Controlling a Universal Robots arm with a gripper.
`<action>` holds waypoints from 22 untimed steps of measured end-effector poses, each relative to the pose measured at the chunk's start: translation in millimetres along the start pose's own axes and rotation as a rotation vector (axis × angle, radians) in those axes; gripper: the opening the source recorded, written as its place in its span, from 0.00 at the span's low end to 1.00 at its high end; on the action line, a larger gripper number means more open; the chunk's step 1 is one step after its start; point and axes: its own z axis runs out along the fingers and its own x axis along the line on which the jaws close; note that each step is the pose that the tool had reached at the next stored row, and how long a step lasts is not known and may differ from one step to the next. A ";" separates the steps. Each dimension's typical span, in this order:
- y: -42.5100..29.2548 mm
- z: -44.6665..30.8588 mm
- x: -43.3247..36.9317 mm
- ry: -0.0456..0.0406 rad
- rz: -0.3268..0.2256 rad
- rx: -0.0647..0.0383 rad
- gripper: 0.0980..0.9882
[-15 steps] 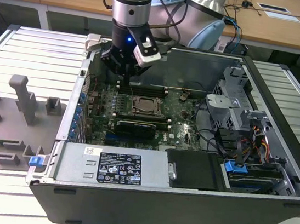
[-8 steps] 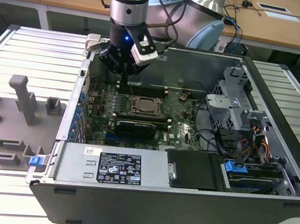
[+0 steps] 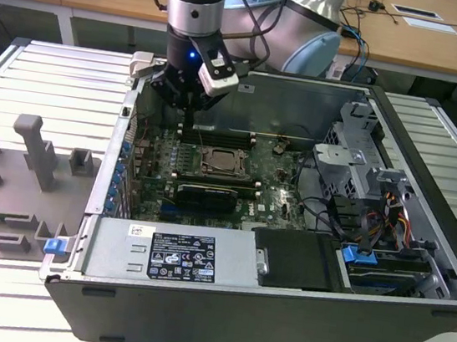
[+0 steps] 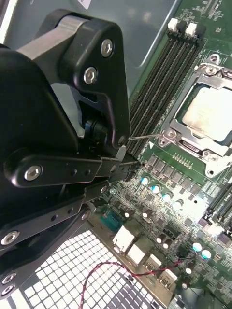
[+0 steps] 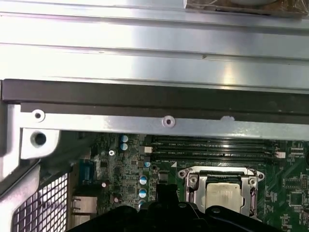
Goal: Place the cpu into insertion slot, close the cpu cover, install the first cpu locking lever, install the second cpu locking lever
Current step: 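Install the first cpu locking lever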
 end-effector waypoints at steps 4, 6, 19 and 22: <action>2.9 0.3 -0.1 -0.0001 0.000 0.000 0.01; 4.0 0.5 -0.1 -0.0001 0.000 0.000 0.01; 5.3 1.2 -6.2 -0.0001 0.000 0.000 0.01; 5.2 1.4 -8.8 -0.0001 0.000 0.000 0.01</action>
